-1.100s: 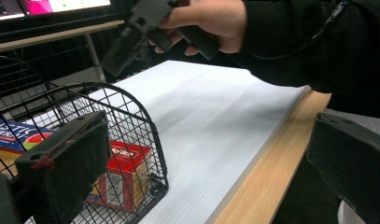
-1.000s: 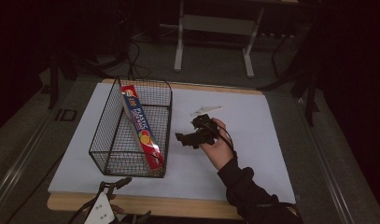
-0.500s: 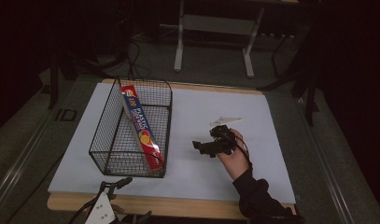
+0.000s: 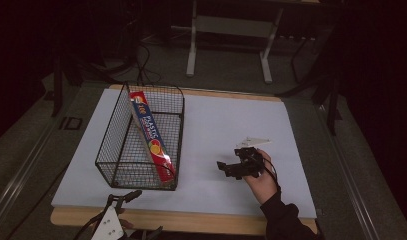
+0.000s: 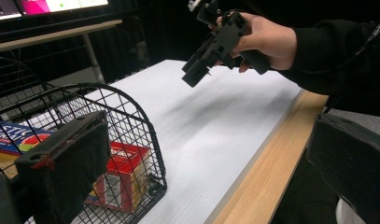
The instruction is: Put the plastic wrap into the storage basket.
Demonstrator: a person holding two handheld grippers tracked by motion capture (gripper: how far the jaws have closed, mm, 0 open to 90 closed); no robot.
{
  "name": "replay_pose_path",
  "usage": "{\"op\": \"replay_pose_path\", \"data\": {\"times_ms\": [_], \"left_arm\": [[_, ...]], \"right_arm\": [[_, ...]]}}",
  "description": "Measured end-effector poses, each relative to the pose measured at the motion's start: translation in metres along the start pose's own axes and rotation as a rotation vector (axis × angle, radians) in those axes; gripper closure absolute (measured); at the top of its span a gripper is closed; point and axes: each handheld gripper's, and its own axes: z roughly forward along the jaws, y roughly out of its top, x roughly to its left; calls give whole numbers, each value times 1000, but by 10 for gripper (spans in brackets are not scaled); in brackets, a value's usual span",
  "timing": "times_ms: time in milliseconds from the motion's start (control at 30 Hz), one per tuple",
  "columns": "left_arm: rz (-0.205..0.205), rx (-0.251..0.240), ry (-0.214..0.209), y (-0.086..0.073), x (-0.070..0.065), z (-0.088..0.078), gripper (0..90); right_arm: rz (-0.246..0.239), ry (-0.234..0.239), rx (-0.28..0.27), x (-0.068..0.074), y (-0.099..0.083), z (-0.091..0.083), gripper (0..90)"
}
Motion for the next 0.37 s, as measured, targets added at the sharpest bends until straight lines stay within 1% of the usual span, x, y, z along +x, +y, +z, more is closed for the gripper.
{"op": "replay_pose_path", "data": {"times_ms": [67,100,133,167,233,300,367], "left_arm": [[1,0,-1,0,0,0,1],[1,2,-2,0,0,0,1],[1,3,-3,0,0,1,1],[0,4,-3,0,0,1,1],[1,4,-5,0,0,1,1],[1,5,-7,0,0,1,1],[2,3,-7,0,0,1,1]], "right_arm": [[-5,-8,3,-1,-4,-2,136],[-17,-14,2,-2,-8,-2,136],[-17,-14,2,-2,-8,-2,136],[-27,-26,7,-2,-10,-1,136],[-28,-25,7,-2,-10,-1,136],[-47,-47,0,-2,-11,1,135],[-54,-44,1,-2,-12,1,135]]}}
